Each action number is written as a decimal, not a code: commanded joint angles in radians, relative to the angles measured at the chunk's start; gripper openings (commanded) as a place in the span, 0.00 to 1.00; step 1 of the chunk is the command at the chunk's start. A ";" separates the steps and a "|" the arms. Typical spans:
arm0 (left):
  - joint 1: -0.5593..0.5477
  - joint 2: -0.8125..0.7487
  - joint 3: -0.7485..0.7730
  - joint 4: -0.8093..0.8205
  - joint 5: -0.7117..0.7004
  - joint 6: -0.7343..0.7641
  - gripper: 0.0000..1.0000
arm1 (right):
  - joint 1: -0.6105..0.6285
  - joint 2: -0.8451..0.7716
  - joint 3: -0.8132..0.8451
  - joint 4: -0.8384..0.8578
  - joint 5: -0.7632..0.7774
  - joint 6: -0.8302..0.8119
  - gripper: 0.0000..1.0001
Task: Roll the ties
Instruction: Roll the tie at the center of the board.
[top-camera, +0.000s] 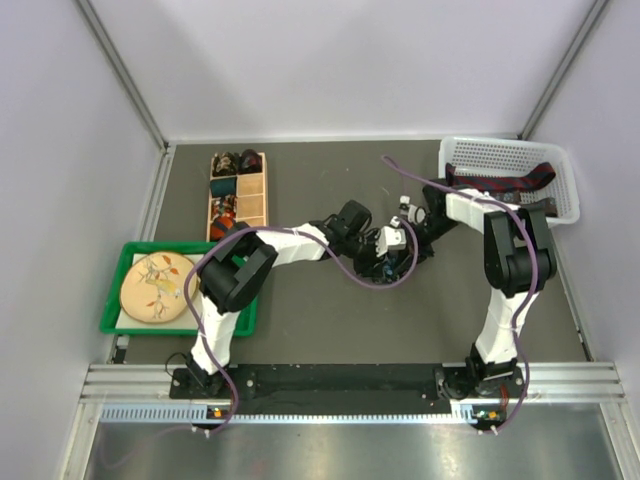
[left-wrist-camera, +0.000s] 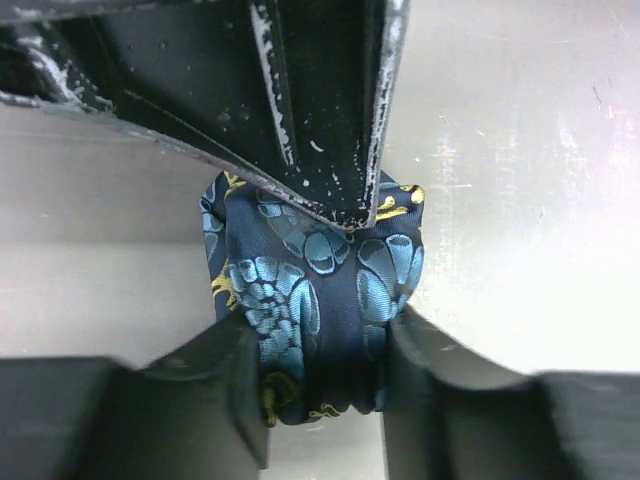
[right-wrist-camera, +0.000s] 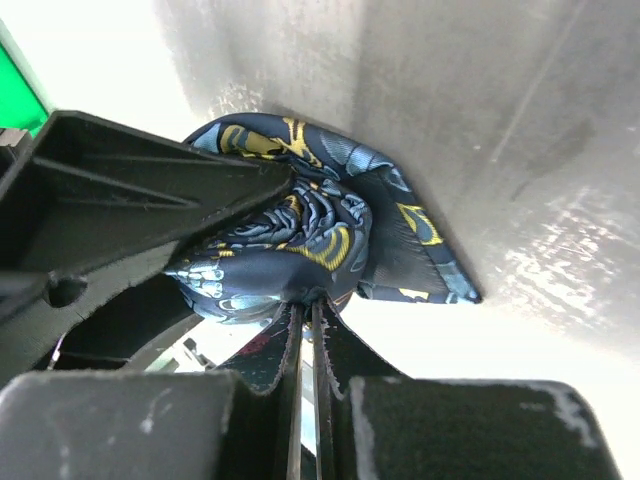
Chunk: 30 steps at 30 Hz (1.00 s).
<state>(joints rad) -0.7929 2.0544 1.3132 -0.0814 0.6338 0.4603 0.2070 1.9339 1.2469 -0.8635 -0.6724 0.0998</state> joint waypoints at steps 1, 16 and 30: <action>-0.014 0.035 0.058 -0.067 -0.064 0.023 0.23 | -0.006 0.036 0.022 0.061 0.090 -0.031 0.03; -0.039 0.116 0.072 -0.322 -0.210 0.163 0.00 | -0.126 -0.102 -0.128 0.194 -0.072 0.014 0.99; -0.039 0.125 0.090 -0.325 -0.217 0.166 0.00 | -0.066 0.008 -0.130 0.302 -0.323 0.075 0.98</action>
<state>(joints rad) -0.8272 2.0968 1.4380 -0.2668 0.5274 0.5938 0.1036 1.9152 1.1259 -0.6563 -0.9119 0.1864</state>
